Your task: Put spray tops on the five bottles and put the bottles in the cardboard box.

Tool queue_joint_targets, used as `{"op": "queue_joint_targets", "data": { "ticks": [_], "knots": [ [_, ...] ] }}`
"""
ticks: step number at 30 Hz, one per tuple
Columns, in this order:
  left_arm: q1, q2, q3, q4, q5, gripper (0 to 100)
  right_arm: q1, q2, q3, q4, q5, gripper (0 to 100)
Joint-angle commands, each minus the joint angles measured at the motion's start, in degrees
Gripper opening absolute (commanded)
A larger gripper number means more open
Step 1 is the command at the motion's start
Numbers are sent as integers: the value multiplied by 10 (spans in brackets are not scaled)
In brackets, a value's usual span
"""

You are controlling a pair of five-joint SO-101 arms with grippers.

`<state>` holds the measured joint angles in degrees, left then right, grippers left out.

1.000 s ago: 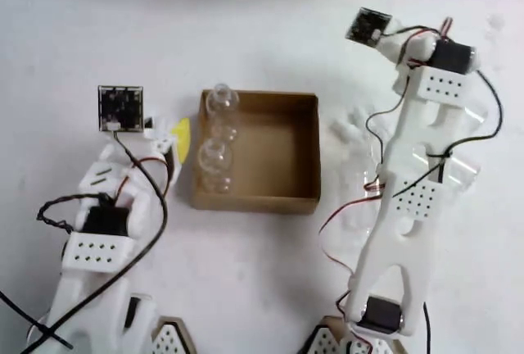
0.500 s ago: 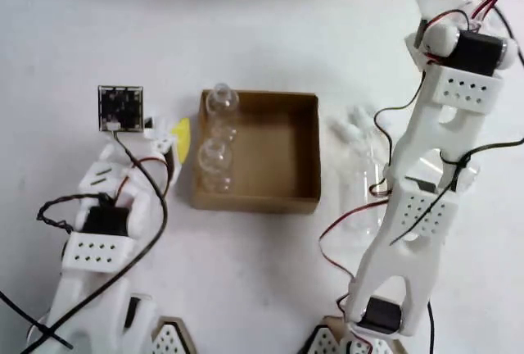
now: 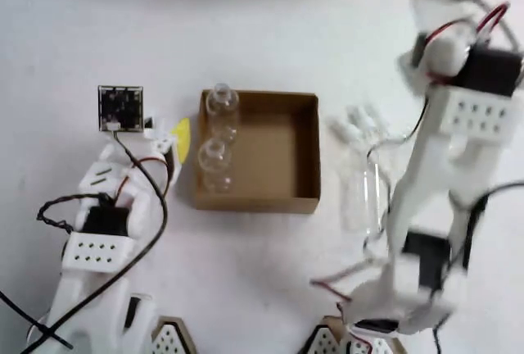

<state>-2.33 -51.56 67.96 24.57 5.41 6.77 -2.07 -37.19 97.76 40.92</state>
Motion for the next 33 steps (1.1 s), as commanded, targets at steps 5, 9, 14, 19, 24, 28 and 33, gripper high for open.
{"op": "queue_joint_targets", "data": {
  "ticks": [5, 9, 14, 19, 24, 28, 33],
  "knots": [
    [-22, -15, -5, -16, 7, 207, -55, -328, 309, -139, -99, 16],
    [-21, -15, -5, -16, 7, 207, -65, -441, 464, -265, -188, 20],
    [-20, -15, -5, -16, 7, 207, -129, -534, 621, -352, -194, 21],
    [-20, -15, -5, -16, 7, 207, -189, -587, 716, -409, -200, 17],
    [-19, -15, -5, -16, 7, 207, -217, -611, 796, -494, -264, 17],
    [-19, -15, -6, -16, 6, 207, -227, -614, 876, -594, -309, 19],
    [-19, -15, -6, -16, 6, 207, -263, -615, 976, -726, -312, 21]
  ]
}}
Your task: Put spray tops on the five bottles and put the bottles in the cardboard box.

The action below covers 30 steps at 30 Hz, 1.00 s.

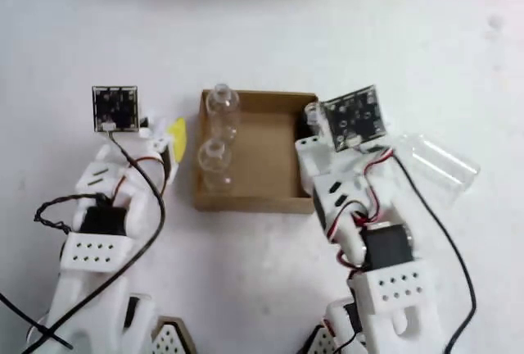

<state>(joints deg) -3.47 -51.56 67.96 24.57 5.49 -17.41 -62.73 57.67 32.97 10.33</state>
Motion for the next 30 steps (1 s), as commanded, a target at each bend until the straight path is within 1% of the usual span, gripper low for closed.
{"op": "queue_joint_targets", "data": {
  "ticks": [1, 11, 15, 20, 23, 29, 30],
  "knots": [
    [-7, -15, -7, -16, 5, 207, -28, -8, 41, -104, -7, 21],
    [-7, -15, -7, -16, 5, 207, -73, -1, 161, -388, -7, 21],
    [-7, -15, -7, -16, 5, 207, -119, -1, 213, -467, -6, 17],
    [-7, -15, -7, -16, 5, 207, -123, -1, 270, -571, -11, 17],
    [-7, -15, -7, -16, 5, 207, -121, -1, 291, -605, -11, 17],
    [-7, -15, -6, -16, 5, 207, -92, 0, 295, -609, -13, 16],
    [-7, -15, -6, -16, 5, 207, -87, 0, 294, -608, -25, 16]
  ]
}}
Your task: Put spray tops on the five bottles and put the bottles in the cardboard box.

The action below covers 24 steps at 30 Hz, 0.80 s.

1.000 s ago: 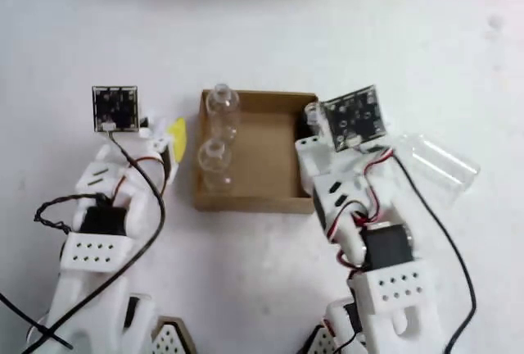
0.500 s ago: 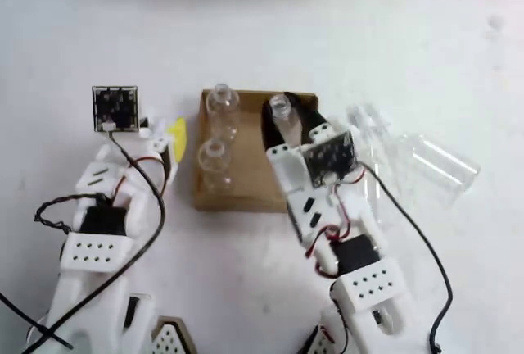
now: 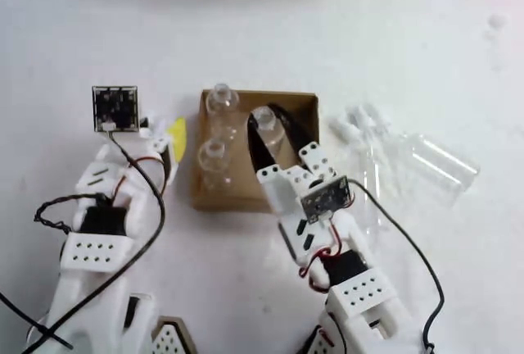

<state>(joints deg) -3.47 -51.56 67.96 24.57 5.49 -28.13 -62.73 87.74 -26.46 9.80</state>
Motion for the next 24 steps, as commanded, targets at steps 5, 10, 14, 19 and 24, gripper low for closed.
{"op": "queue_joint_targets", "data": {
  "ticks": [5, 10, 14, 19, 24],
  "knots": [
    [-7, -15, -5, -16, 5, 207, 46, 61, -56, -5, -67, 16],
    [-7, -15, -5, -16, 5, 207, 51, 177, -114, -8, -68, 16],
    [-7, -15, -5, -16, 5, 207, 39, 243, -114, -73, -67, 16],
    [-7, -15, -6, -16, 5, 207, 36, 337, -117, -156, -67, 16],
    [-7, -15, -7, -16, 5, 207, 30, 435, -126, -253, -67, 16]
  ]
}}
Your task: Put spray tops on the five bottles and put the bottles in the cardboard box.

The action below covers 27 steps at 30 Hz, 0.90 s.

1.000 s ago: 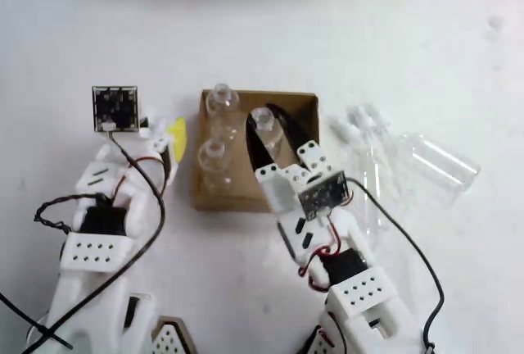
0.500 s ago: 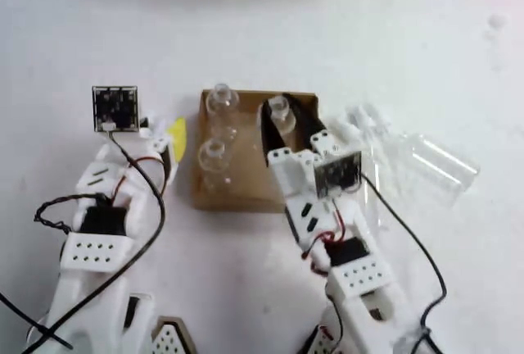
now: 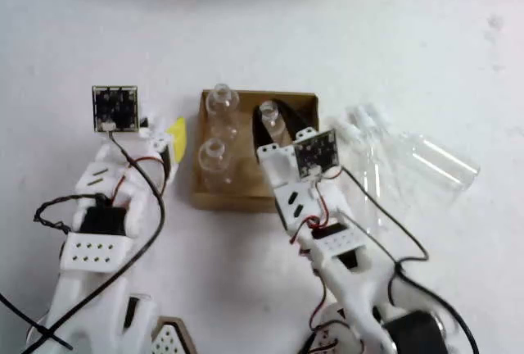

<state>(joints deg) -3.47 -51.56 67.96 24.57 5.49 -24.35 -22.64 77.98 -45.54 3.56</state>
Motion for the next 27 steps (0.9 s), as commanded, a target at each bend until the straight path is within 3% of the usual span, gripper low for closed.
{"op": "queue_joint_targets", "data": {
  "ticks": [1, 6, 27],
  "knots": [
    [-7, -15, -7, -16, 5, 207, -8, 49, -28, -84, -4, 16],
    [-7, -15, -7, -16, 5, 207, -26, 108, -29, -145, 1, 20],
    [-7, -15, -7, -16, 5, 207, -26, 142, -38, -142, 2, 22]
  ]
}}
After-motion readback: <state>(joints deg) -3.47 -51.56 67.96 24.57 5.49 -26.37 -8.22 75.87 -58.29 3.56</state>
